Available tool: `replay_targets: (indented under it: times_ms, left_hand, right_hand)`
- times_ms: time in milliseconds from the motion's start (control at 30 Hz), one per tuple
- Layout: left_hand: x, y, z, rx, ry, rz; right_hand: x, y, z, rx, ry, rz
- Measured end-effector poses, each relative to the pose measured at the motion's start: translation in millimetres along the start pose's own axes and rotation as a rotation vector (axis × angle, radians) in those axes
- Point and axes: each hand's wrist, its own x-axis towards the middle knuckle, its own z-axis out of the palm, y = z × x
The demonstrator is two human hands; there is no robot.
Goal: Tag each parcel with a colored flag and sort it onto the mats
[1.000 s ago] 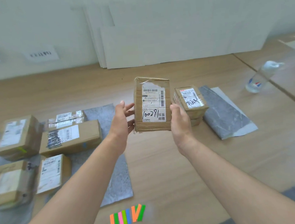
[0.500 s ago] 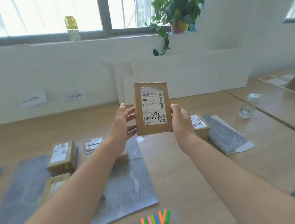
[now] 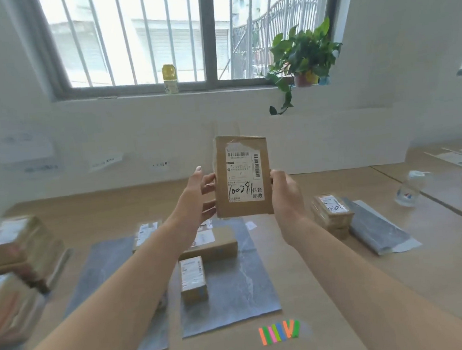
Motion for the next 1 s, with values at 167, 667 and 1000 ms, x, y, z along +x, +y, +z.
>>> replay_targets:
  times_ms: [167, 667, 1000]
  left_hand:
    - [-36.0, -5.7, -43.1, 0.03, 0.118, -0.012]
    - [-145.1, -22.1, -127.2, 0.015, 0.319, -0.051]
    - [-149.4, -41.2, -223.2, 0.033, 0.283, -0.13]
  right_hand:
    - [-23.9, 11.2, 35.8, 0.025, -0.121, 0.028]
    - [-113.6, 22.0, 101.3, 0.097, -0.388, 0.063]
    - [-149.6, 52.1, 191.8, 0.059, -0.33, 0.136]
